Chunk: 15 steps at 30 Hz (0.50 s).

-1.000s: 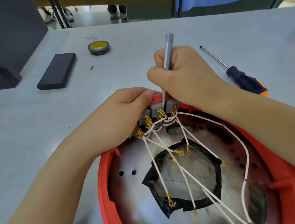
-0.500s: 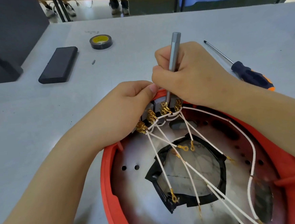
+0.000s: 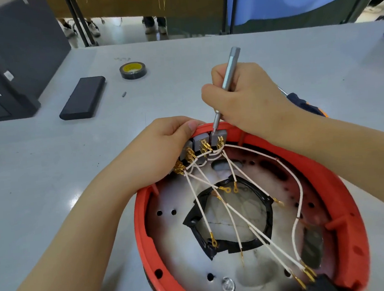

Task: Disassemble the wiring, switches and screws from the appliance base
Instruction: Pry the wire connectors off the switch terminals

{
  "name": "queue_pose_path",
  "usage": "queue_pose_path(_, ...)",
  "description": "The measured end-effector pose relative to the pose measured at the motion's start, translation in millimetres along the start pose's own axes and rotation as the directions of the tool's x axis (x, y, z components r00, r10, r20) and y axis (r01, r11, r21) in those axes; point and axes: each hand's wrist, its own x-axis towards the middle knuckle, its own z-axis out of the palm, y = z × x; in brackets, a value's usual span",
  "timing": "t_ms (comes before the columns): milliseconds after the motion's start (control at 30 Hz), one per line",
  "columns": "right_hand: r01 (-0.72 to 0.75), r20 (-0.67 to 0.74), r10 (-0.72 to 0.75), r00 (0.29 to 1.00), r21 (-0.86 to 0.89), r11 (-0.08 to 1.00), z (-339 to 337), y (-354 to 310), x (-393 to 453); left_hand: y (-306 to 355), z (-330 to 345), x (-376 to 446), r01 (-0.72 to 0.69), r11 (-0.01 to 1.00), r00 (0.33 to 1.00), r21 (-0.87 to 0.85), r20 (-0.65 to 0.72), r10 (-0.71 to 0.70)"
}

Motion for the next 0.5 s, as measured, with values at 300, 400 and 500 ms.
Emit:
queue_pose_path(300, -0.145, -0.096, 0.16, 0.983, 0.147, 0.979, -4, 10, -12, 3, 8, -24, 0.025, 0.999, 0.994, 0.026, -0.108, -0.022)
queue_pose_path(400, -0.112, -0.029, 0.116, 0.993, 0.118, 0.987, -1, 7, -12, 4, 10, -33, 0.033, 0.996, 0.992, 0.086, -0.123, -0.022)
queue_pose_path(500, -0.1, 0.027, 0.098, 0.995, 0.066, 0.993, 0, 3, -11, 10, 1, -28, 0.075, 0.989, 0.994, 0.124, -0.089, -0.064)
